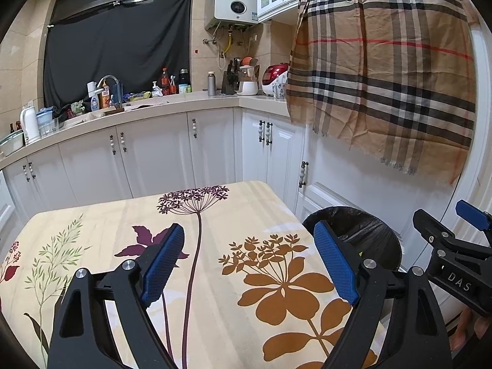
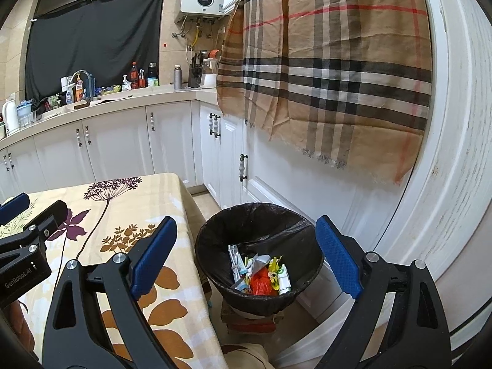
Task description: Collect trash
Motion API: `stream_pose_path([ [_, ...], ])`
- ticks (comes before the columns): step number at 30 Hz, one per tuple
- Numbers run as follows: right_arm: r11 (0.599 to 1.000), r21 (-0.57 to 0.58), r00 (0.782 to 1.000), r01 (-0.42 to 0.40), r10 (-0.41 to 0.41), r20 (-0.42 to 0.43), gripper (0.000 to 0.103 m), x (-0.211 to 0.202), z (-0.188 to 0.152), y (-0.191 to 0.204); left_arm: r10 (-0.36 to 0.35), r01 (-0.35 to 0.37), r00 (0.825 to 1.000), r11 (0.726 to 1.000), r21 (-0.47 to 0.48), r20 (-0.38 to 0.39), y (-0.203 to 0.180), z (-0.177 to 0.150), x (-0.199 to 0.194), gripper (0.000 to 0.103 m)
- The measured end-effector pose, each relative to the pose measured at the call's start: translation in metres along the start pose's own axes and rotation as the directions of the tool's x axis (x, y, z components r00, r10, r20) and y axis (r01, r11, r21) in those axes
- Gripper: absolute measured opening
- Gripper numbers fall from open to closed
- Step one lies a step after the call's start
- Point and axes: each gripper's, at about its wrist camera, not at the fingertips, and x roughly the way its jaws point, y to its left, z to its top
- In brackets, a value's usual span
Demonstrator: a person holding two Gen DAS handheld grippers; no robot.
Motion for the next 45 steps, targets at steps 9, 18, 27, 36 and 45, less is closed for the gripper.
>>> stream_pose_path([
  [9, 1.0, -0.001, 1.0, 0.001, -0.001, -0.001, 0.089, 0.0009, -0.0004, 0.0004, -0.003, 0.003, 1.0, 1.0, -0.003, -0.006, -0.0005, 0.0007, -0.0019, 0.083],
  [18, 1.0, -0.001, 1.0, 0.001, -0.001, -0.002, 0.089, 0.0014, -0.0007, 0.0006, -0.003, 0.003, 1.0, 1.0, -0.003, -0.006, -0.0001, 0.0005, -0.0013, 0.083],
  [27, 1.0, -0.001, 1.0, 0.002, -0.002, -0.001, 0.089, 0.0013, -0.0006, 0.0008, -0.003, 0.003, 1.0, 1.0, -0.004, -0.006, 0.0001, 0.0004, -0.0012, 0.083],
  [36, 1.0, -0.001, 1.0, 0.001, -0.001, -0.002, 0.089, 0.0013, -0.0004, 0.001, -0.004, 0.004, 1.0, 1.0, -0.003, -0.006, 0.0001, 0.0003, -0.0011, 0.083],
  [45, 1.0, -0.002, 1.0, 0.001, -0.001, -0.003, 0.089, 0.0013, -0.0004, 0.0012, -0.004, 0.004, 1.0, 1.0, -0.004, -0.005, 0.0005, 0.0003, -0.001, 0.083],
])
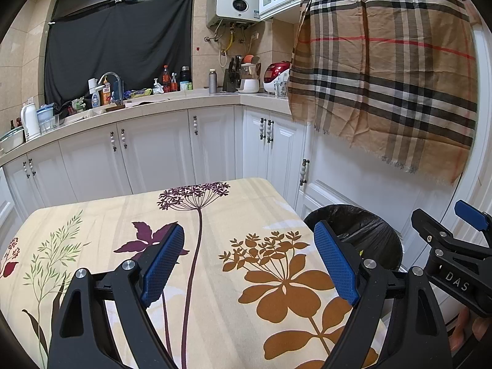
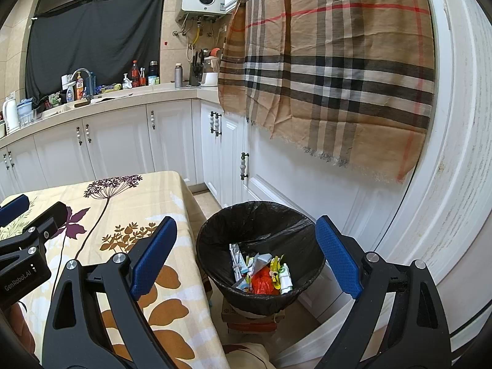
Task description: Collect trash
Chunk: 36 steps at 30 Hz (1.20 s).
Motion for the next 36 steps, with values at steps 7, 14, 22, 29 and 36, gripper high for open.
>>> stream_pose_path([
  [7, 1.0, 0.0, 1.0, 0.0, 0.0, -0.001, 0.089, 0.001, -0.001, 0.001, 0.001, -0.001, 1.0, 1.0, 0.0, 0.001, 0.0, 0.0, 0.0, 0.084],
  [14, 1.0, 0.0, 1.0, 0.0, 0.0, -0.001, 0.089, 0.0, -0.001, 0.001, 0.0, 0.0, 1.0, 1.0, 0.002, 0.01, 0.002, -0.002, -0.001, 0.084],
  [22, 1.0, -0.002, 1.0, 0.001, -0.001, -0.005, 0.089, 0.001, -0.002, 0.003, -0.004, 0.004, 1.0, 1.0, 0.011, 0.007, 0.002, -0.003, 0.001, 0.085],
  [29, 1.0, -0.011, 1.0, -0.004, 0.004, -0.011, 0.089, 0.003, -0.007, 0.011, -0.022, 0.022, 1.0, 1.0, -0.003, -0.003, 0.005, -0.004, 0.006, 0.086],
  [36, 0.998, -0.044, 0.999, -0.047, 0.046, -0.024, 0.089, 0.007, -0.006, 0.032, 0.039, -0.041, 0.998, 0.999, -0.023, -0.045, 0.033, -0.007, 0.013, 0.086],
])
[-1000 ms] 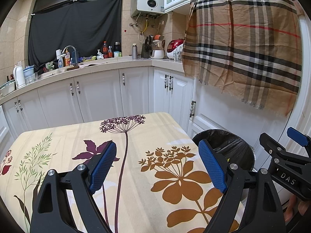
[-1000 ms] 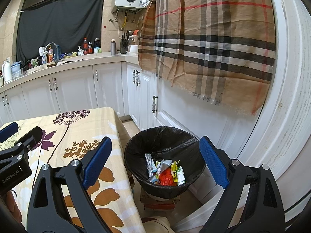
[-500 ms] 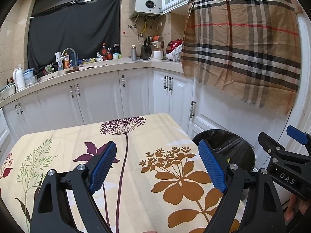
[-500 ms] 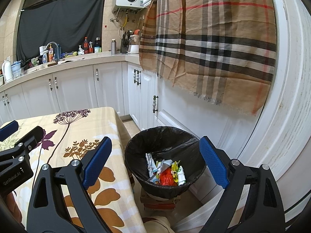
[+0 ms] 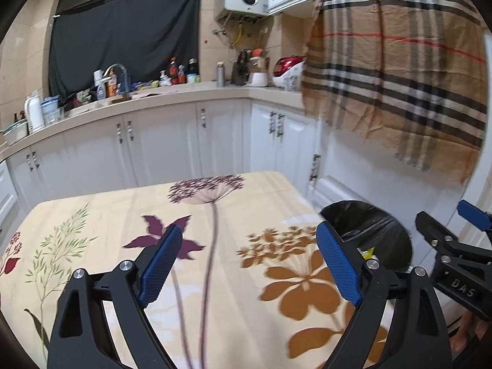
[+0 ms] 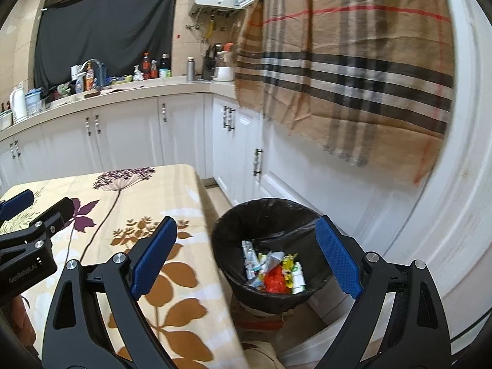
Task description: Collect trash
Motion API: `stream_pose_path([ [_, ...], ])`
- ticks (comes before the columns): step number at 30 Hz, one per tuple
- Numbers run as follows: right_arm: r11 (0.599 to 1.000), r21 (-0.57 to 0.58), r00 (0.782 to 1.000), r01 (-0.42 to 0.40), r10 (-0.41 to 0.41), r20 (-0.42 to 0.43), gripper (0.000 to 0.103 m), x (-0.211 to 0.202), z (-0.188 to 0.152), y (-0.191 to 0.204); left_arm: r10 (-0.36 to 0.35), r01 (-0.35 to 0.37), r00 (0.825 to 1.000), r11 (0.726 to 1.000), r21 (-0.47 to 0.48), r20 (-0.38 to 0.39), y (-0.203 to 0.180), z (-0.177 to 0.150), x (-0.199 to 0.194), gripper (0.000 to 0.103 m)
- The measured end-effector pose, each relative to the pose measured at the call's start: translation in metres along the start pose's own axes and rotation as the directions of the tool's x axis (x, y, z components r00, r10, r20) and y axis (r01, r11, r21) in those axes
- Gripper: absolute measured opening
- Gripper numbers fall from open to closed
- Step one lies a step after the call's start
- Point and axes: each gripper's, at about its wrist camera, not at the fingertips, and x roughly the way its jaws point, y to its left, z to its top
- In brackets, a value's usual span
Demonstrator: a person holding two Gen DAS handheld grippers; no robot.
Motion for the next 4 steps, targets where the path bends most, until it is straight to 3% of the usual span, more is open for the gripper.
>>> stream_pose_path([
  [4, 0.997, -0.033, 0.997, -0.073, 0.072, -0.025, 0.092, 0.01, 0.004, 0.029, 0.055, -0.056, 0.997, 0.998, -0.026, -0.057, 0.033, -0.007, 0.012, 0.086],
])
